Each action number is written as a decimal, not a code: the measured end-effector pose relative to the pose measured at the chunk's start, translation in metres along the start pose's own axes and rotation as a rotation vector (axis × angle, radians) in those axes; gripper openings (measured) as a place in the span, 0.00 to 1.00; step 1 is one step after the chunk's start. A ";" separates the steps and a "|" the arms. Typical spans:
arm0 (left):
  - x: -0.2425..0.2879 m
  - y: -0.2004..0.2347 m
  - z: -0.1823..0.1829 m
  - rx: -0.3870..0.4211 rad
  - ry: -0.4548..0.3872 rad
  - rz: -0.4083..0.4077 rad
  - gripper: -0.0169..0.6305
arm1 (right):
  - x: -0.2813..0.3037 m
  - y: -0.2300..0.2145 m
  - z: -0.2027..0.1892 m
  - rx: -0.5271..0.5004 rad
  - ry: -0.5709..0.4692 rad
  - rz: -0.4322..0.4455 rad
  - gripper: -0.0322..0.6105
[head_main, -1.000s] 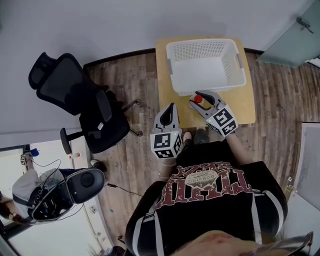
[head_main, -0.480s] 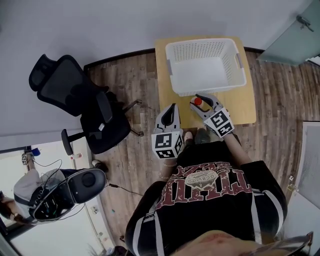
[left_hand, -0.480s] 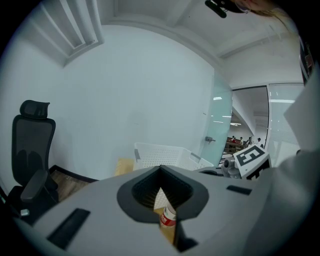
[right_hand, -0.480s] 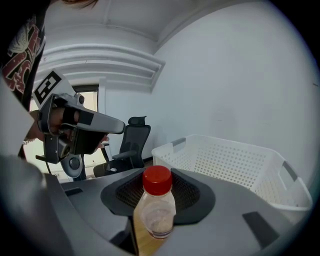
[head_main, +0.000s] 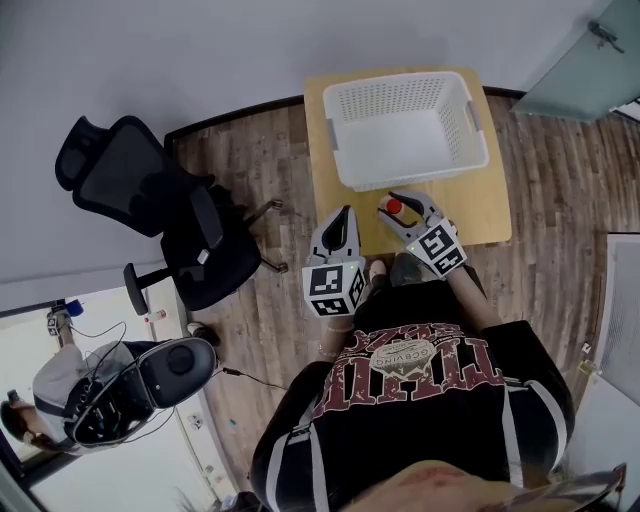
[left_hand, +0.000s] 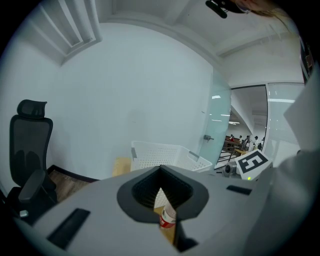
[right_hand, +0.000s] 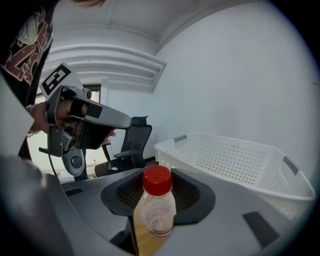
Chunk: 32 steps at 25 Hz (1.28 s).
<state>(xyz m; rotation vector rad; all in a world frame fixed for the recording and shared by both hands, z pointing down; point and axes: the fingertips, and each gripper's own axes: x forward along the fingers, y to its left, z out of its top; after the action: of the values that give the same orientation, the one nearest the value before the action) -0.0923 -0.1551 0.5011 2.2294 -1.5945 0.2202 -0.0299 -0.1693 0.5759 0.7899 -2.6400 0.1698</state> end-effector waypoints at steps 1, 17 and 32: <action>0.000 0.000 0.000 0.001 0.001 -0.003 0.07 | 0.000 0.001 0.000 -0.005 -0.002 0.000 0.31; 0.009 -0.019 0.004 0.018 -0.004 -0.033 0.07 | -0.008 0.004 -0.003 0.013 0.054 0.004 0.37; 0.023 -0.018 0.011 0.030 -0.011 -0.031 0.07 | -0.019 -0.010 0.027 0.032 -0.021 -0.022 0.41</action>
<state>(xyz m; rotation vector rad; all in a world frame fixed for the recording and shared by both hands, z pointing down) -0.0686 -0.1741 0.4951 2.2800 -1.5708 0.2255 -0.0184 -0.1739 0.5437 0.8356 -2.6528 0.1999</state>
